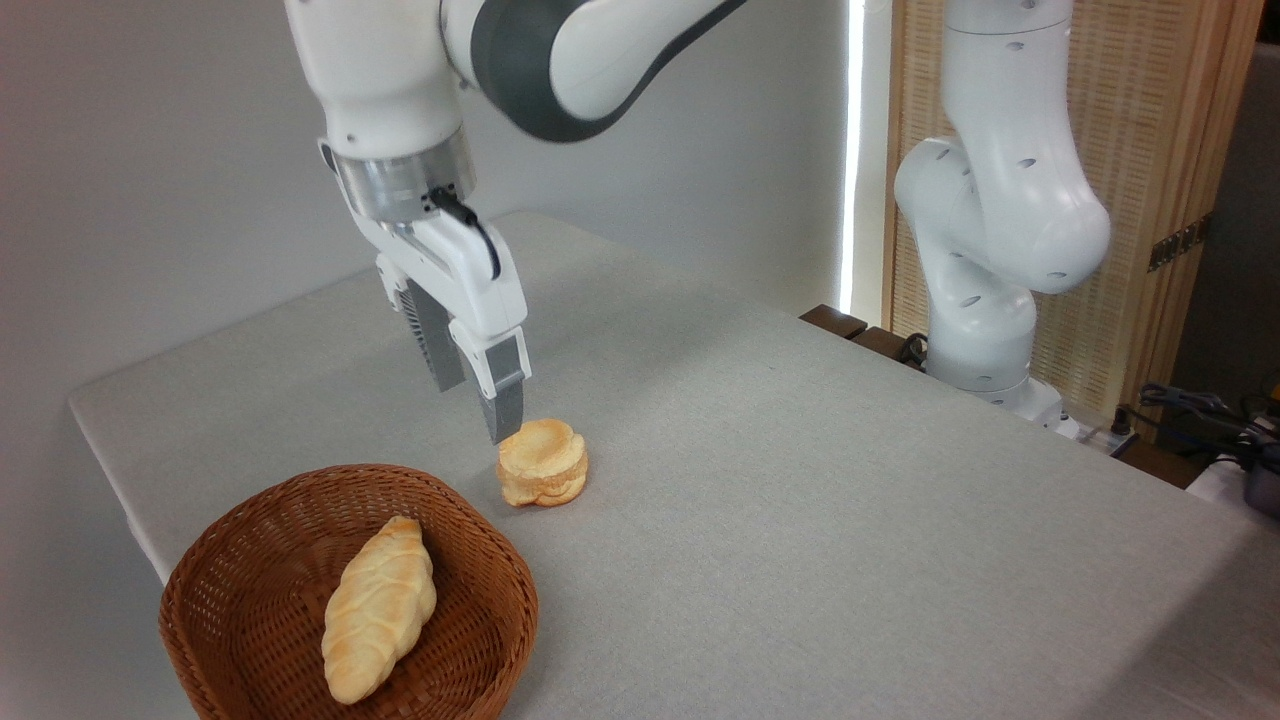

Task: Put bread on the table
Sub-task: 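Open the gripper to release the bun and raise it slightly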

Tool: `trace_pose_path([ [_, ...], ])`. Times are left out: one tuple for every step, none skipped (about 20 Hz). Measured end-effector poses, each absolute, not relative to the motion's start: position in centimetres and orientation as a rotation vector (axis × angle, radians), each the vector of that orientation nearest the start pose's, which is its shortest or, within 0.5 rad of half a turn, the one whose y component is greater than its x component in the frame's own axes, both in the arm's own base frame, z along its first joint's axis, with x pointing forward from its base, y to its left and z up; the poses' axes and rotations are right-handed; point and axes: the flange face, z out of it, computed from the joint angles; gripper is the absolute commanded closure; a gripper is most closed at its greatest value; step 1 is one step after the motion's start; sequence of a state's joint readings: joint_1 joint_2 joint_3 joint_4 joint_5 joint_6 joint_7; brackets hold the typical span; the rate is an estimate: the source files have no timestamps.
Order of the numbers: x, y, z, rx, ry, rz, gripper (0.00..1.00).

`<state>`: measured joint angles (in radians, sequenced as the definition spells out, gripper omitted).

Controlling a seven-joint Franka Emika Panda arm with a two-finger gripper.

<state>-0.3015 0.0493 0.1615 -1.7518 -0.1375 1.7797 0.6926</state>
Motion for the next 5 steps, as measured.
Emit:
trace_pose_path([
  [57.3,-8.3,53.8,-3.013,1.246,-0.064,0.0],
  [57.7,-7.2,54.5,-3.015,1.212,-0.109,0.0],
  [58.0,-6.2,55.1,-3.016,1.182,-0.149,0.0],
  [58.3,-5.3,55.5,-3.017,1.155,-0.177,0.0],
  [58.4,-4.6,55.7,-3.019,1.137,-0.192,0.0],
])
